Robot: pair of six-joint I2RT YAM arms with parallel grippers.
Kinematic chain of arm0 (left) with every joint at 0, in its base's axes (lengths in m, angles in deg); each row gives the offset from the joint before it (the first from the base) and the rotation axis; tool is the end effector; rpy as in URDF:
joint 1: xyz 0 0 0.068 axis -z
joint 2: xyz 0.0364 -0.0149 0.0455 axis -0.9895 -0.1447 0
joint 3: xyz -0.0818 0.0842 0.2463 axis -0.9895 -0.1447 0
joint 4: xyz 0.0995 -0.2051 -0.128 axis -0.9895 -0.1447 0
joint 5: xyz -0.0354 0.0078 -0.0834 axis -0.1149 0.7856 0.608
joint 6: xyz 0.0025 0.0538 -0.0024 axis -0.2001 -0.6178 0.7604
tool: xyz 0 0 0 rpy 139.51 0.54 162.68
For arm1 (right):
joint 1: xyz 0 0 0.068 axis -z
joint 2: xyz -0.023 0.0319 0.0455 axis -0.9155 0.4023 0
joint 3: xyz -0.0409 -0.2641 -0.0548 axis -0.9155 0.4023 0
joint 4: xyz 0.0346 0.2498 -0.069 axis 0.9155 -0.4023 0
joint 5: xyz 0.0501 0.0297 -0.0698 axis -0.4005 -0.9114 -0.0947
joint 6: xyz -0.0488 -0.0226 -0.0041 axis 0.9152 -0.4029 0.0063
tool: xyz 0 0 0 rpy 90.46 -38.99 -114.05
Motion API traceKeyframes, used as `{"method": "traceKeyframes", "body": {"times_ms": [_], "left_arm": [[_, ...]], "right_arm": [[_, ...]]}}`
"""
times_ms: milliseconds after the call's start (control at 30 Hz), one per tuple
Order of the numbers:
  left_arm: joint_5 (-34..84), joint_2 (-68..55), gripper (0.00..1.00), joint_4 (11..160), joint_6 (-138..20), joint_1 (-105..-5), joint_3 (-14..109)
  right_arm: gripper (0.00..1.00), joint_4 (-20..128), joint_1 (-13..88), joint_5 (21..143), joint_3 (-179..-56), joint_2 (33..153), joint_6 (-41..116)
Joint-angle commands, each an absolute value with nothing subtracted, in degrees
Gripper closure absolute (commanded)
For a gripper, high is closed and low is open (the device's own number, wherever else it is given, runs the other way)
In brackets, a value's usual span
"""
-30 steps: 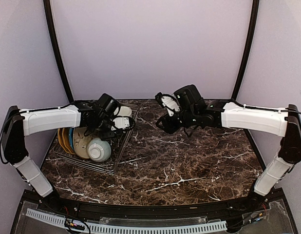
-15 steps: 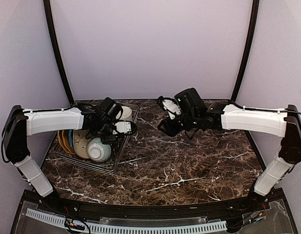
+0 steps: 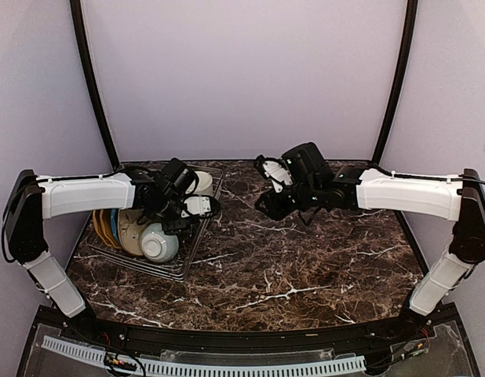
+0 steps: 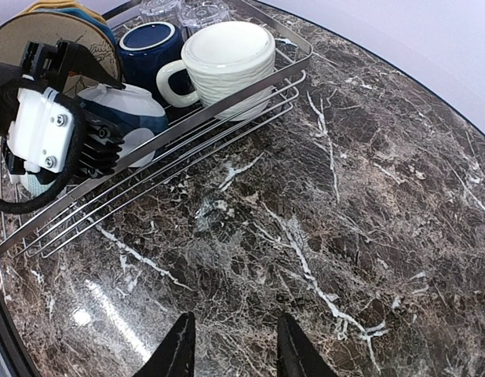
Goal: Load the mixed dishes into the dish rack
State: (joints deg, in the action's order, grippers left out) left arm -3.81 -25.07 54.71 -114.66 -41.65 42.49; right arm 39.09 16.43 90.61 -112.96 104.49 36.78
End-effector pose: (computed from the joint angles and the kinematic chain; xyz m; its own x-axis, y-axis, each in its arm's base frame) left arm 0.2722 -0.2123 0.2316 -0.1351 0.9694 -0.2050 0.7619 0.2339 0.6039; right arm 0.2385 0.2817 0.2788 -0.4852 -0.3688 -0.7929 -0.6972 0.7104 0.0961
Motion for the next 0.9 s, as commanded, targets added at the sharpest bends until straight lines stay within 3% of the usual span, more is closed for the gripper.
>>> {"method": "traceKeyframes", "body": {"times_ms": [0, 100, 367, 467, 633, 867], "left_arm": [[-3.9, -24.1, 0.24, 47.4, -112.6, -41.5, 42.3], [-4.2, -23.9, 0.17, 47.4, -112.3, -41.5, 42.3], [-4.4, -22.2, 0.14, 47.1, -111.6, -41.3, 42.5], [-4.3, -20.7, 0.02, 46.0, -110.9, -41.3, 42.4], [-3.9, -17.8, 0.01, 45.1, -110.1, -41.3, 41.7], [0.6, -9.1, 0.01, 46.4, -108.4, -41.3, 41.0]], "right_arm": [[0.67, 40.8, 16.7, 90.0, -112.5, 103.2, 36.3], [0.68, 40.8, 16.7, 89.9, -112.3, 103.2, 36.2], [0.68, 41.0, 16.7, 89.9, -111.7, 103.3, 35.9], [0.68, 41.0, 16.7, 89.9, -111.8, 103.4, 35.9], [0.67, 40.1, 16.8, 89.9, -113.2, 103.9, 36.0], [0.54, 32.6, 17.7, 92.8, -117.7, 103.2, 37.2]]}}
